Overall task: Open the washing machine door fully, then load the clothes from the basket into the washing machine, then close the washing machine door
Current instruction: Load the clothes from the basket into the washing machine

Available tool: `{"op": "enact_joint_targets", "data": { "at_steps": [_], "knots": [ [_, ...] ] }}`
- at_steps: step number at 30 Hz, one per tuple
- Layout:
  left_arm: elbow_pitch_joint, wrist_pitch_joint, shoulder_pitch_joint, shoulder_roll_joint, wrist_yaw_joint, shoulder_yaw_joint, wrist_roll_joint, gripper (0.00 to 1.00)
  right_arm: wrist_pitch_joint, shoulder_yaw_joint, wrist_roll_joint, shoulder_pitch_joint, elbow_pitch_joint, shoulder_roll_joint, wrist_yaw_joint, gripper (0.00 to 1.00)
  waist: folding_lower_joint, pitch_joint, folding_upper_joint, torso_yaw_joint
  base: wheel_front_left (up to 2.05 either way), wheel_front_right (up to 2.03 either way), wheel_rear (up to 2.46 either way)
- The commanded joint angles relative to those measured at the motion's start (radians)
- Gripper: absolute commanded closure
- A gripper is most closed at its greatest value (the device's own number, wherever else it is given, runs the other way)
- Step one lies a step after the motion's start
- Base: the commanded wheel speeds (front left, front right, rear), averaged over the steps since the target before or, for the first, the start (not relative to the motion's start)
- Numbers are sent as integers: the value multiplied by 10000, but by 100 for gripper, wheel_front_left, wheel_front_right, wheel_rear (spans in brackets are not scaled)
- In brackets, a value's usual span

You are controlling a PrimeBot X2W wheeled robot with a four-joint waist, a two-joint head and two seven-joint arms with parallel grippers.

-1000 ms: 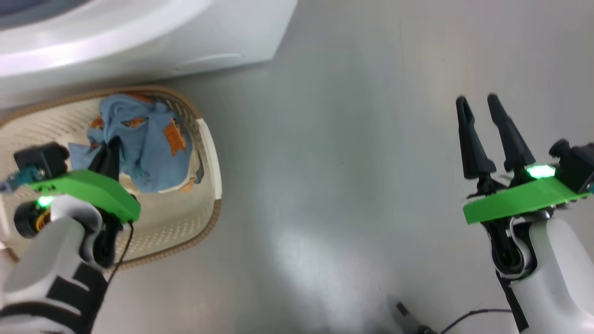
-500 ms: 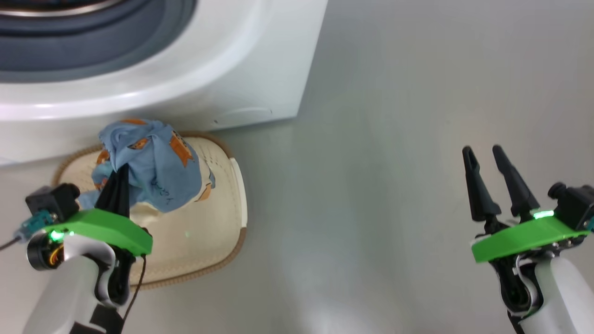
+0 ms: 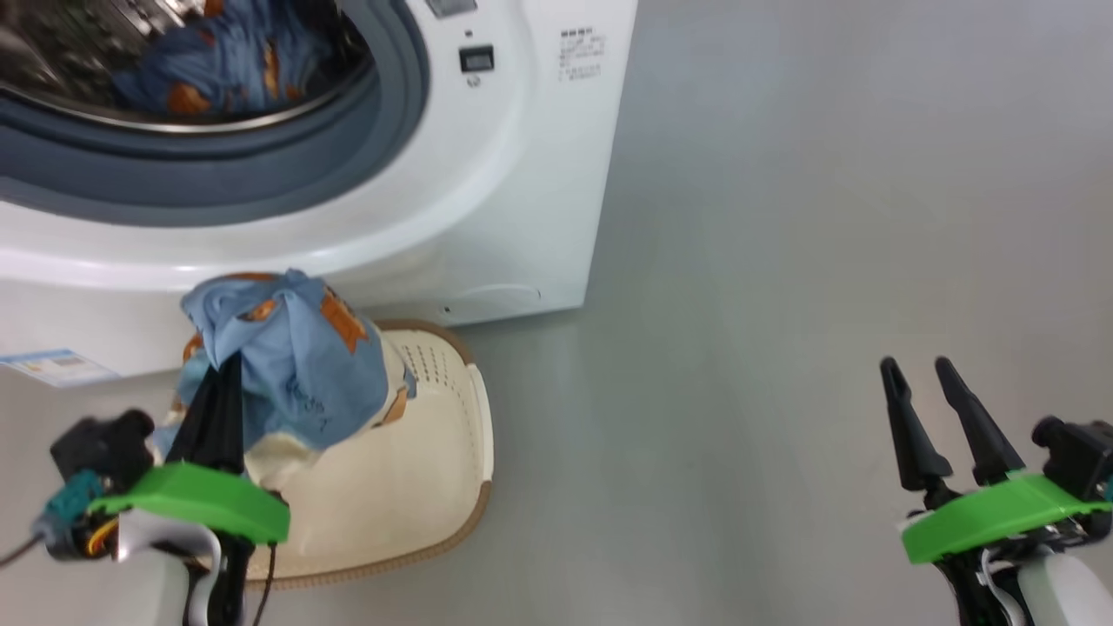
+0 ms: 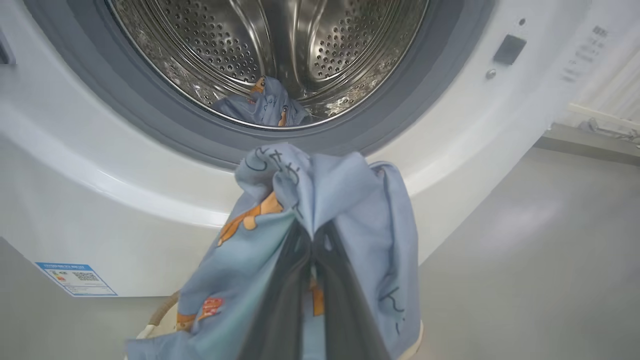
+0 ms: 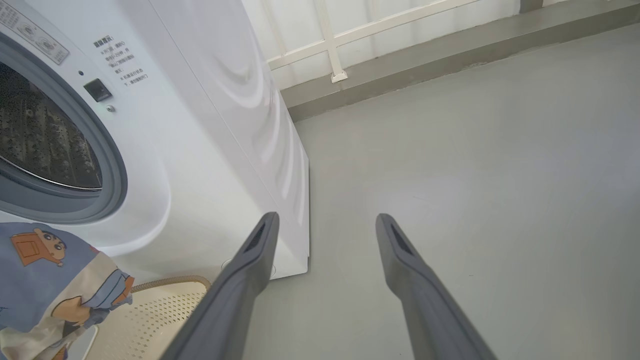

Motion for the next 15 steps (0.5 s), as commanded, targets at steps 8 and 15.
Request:
{"op": "enact_joint_targets", "data": {
  "at_steps": [8, 15],
  "knots": [
    [-1594, -106, 1282, -93, -15, 959, 755, 100, -76, -111, 150, 745, -250, -339, 23, 0, 0, -980, 0, 426, 0, 0, 0],
    [-2485, -107, 2215, -390, -15, 1343, 1286, 100, -76, -227, 125, 1147, -286, -415, 23, 0, 0, -1357, 0, 744, 0, 0, 0]
  ]
}}
